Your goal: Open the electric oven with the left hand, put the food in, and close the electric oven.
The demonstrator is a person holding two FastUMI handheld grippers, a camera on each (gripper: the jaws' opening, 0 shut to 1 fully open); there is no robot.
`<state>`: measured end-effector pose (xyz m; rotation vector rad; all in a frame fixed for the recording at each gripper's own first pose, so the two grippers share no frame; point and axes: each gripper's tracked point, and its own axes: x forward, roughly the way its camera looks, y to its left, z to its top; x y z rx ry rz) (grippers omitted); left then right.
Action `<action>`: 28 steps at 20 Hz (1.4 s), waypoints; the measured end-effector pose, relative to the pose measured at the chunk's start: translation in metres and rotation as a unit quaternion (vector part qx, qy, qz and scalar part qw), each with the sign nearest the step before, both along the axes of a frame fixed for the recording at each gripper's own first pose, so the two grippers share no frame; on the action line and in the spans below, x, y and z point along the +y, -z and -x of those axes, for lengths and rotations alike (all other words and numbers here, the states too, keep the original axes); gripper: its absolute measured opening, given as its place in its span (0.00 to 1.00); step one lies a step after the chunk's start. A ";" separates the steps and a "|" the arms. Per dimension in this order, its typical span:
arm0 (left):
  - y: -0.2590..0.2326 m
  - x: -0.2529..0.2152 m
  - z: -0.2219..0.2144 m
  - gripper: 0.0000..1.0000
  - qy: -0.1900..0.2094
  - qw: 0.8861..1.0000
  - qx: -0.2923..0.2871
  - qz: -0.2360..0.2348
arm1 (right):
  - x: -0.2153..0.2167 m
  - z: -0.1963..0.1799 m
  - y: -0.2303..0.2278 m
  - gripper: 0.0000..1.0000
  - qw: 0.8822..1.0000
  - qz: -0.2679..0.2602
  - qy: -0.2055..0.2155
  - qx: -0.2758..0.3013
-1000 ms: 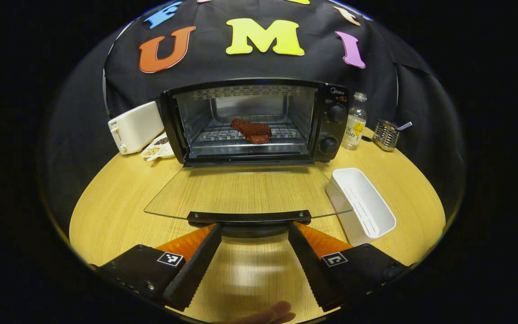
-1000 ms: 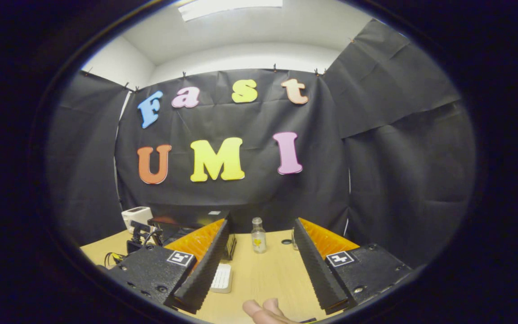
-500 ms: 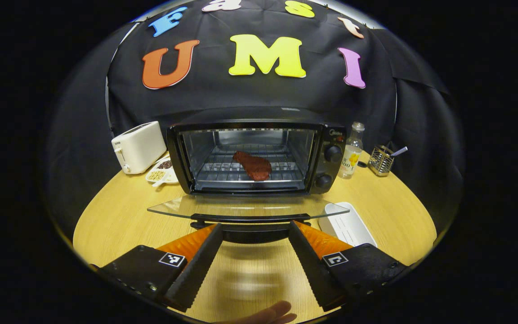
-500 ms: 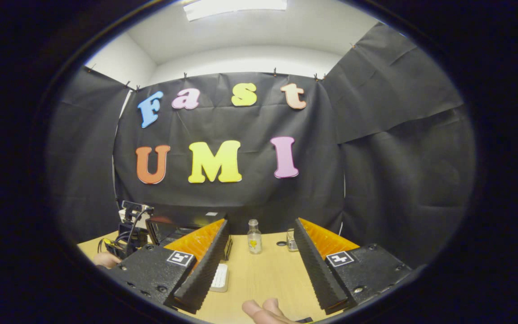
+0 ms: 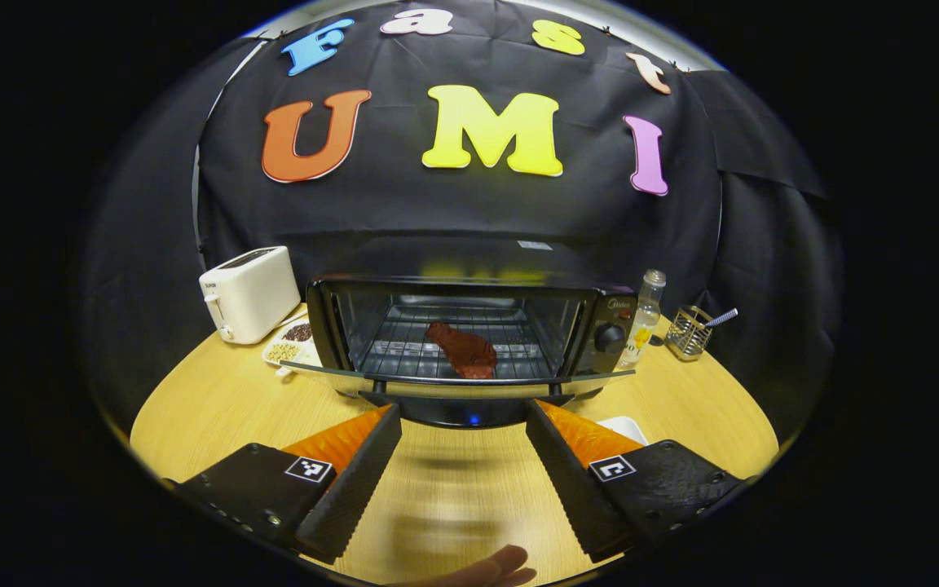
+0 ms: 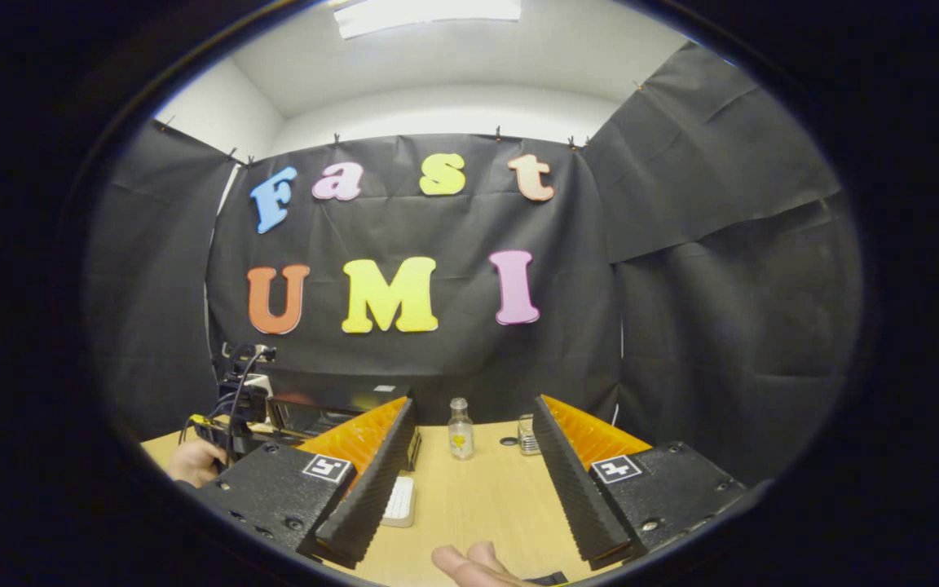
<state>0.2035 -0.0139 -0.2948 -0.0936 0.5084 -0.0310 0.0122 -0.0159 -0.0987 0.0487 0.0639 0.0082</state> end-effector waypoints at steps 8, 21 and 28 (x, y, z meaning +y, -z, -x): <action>-0.043 0.017 -0.052 0.98 -0.006 0.998 -0.054 -0.024 | -0.004 0.006 -0.002 0.93 1.000 -0.003 0.003 -0.005; -0.193 0.006 0.078 0.97 -0.001 0.987 -0.161 -0.013 | 0.004 0.031 -0.029 0.93 1.000 -0.013 -0.001 -0.024; -0.221 0.003 0.187 0.96 -0.019 0.976 -0.216 -0.034 | 0.004 0.035 -0.030 0.92 1.000 -0.017 0.000 -0.020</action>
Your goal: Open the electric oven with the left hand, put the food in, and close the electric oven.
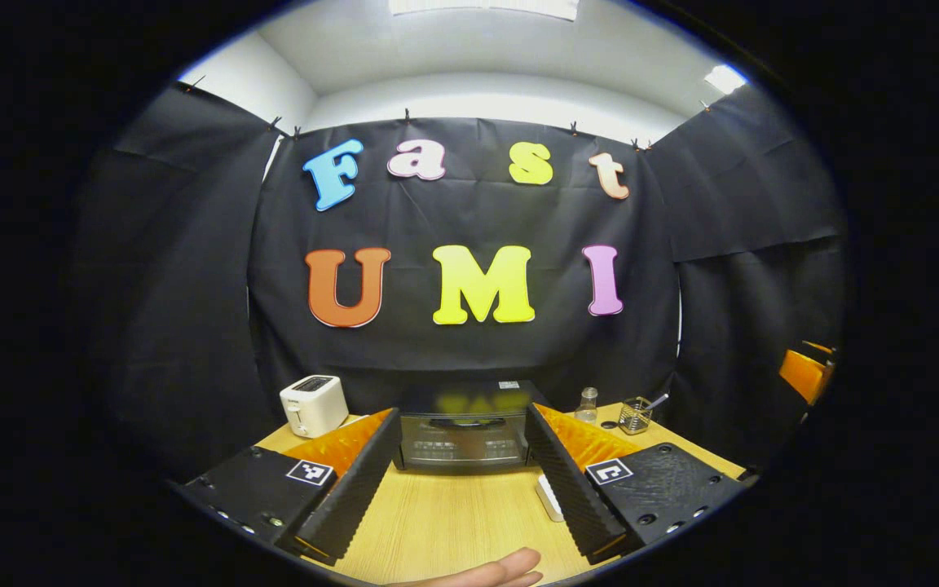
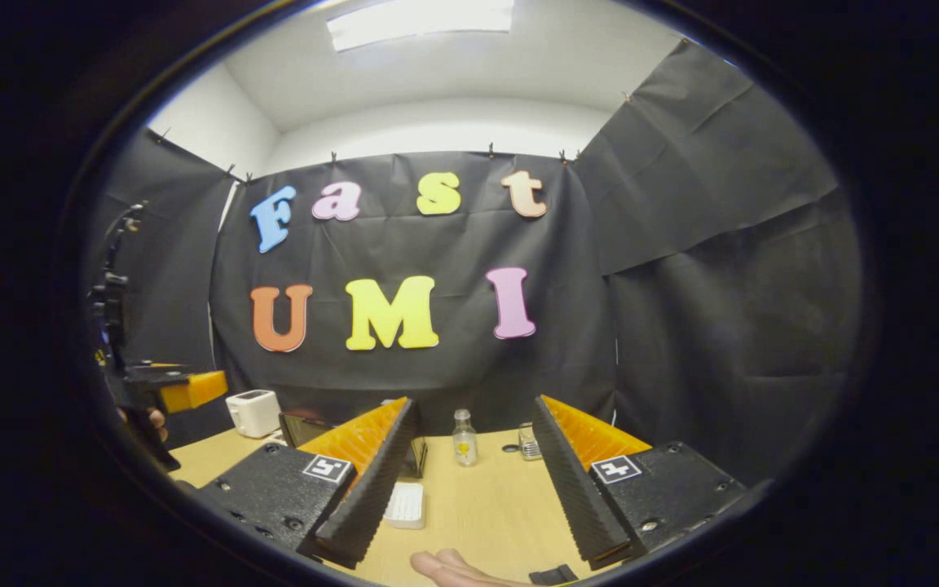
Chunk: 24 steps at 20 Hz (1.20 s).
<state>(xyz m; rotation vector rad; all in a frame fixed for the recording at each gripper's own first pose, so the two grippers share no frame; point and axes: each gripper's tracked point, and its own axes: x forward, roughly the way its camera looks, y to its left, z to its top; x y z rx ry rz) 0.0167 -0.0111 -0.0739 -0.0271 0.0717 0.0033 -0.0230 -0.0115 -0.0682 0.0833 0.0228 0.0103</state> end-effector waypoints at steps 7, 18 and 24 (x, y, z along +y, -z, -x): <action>-0.009 -0.015 0.037 0.96 0.013 1.000 -0.023 0.003 | 0.003 0.003 -0.003 0.92 1.000 -0.004 -0.011 0.005; 0.007 -0.024 0.037 0.96 0.017 1.000 -0.002 -0.006 | 0.001 0.006 -0.004 0.92 1.000 -0.005 -0.015 0.006; 0.006 -0.021 0.040 0.96 0.011 1.000 -0.010 -0.008 | 0.004 0.008 -0.002 0.92 1.000 -0.005 -0.018 0.000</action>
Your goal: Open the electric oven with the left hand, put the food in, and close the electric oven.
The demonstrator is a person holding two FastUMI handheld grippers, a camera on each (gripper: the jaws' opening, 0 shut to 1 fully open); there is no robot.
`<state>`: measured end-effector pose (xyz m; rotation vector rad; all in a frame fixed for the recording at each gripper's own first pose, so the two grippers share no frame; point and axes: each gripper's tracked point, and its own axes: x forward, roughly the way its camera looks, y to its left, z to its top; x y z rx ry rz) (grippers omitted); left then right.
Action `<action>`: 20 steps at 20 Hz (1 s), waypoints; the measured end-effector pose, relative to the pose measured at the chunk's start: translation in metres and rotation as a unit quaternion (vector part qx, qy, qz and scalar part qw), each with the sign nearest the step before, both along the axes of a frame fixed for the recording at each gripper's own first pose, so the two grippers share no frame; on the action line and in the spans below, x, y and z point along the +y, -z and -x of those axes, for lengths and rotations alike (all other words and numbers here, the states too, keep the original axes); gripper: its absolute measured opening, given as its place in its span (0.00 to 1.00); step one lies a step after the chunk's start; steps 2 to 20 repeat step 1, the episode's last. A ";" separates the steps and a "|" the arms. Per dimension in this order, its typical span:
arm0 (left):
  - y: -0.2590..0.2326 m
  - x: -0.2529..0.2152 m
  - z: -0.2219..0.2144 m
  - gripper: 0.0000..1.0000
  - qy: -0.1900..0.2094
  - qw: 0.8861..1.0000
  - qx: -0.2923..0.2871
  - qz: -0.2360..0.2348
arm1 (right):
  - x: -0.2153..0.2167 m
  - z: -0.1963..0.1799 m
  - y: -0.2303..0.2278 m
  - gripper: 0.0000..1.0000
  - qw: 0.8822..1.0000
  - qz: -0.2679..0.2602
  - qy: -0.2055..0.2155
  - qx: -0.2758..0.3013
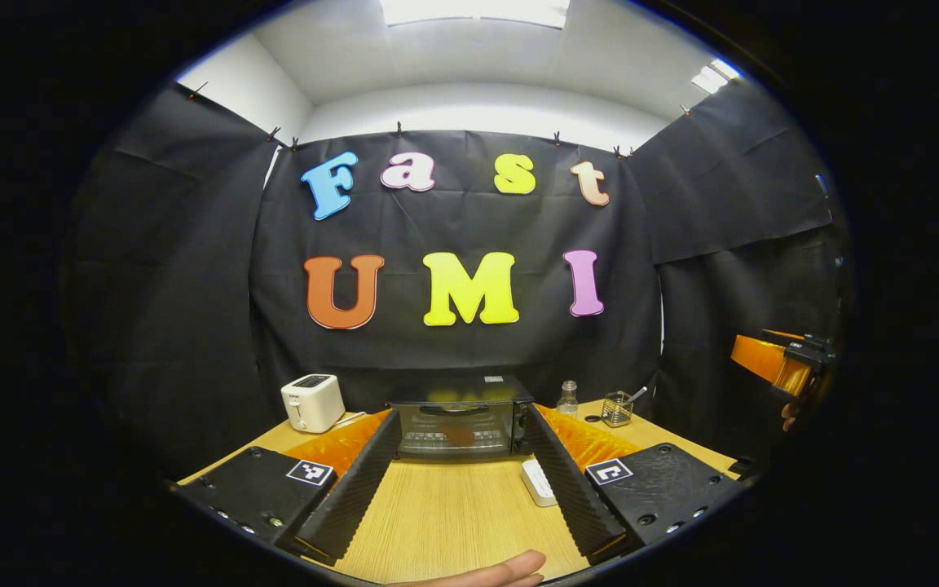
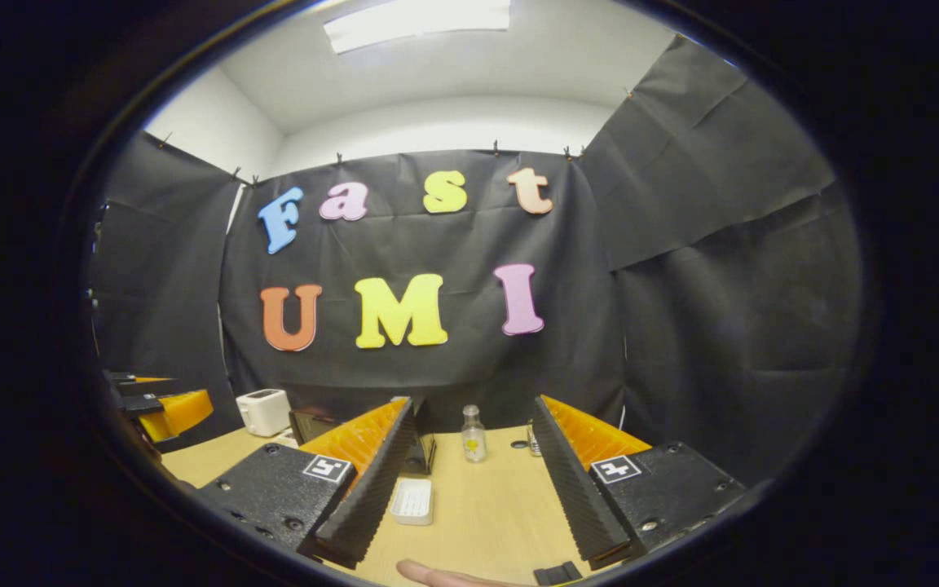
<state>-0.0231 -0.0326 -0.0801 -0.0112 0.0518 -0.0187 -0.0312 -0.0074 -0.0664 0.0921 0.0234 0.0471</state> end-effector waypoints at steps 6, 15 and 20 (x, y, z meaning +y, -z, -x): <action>-0.001 -0.001 -0.001 0.96 0.002 1.000 -0.006 -0.002 | 0.001 0.001 0.001 0.92 1.000 0.002 -0.002 -0.001; -0.001 -0.001 -0.001 0.96 0.002 1.000 -0.006 -0.002 | 0.001 0.001 0.001 0.92 1.000 0.002 -0.002 -0.001; -0.001 -0.001 -0.001 0.96 0.002 1.000 -0.006 -0.002 | 0.001 0.001 0.001 0.92 1.000 0.002 -0.002 -0.001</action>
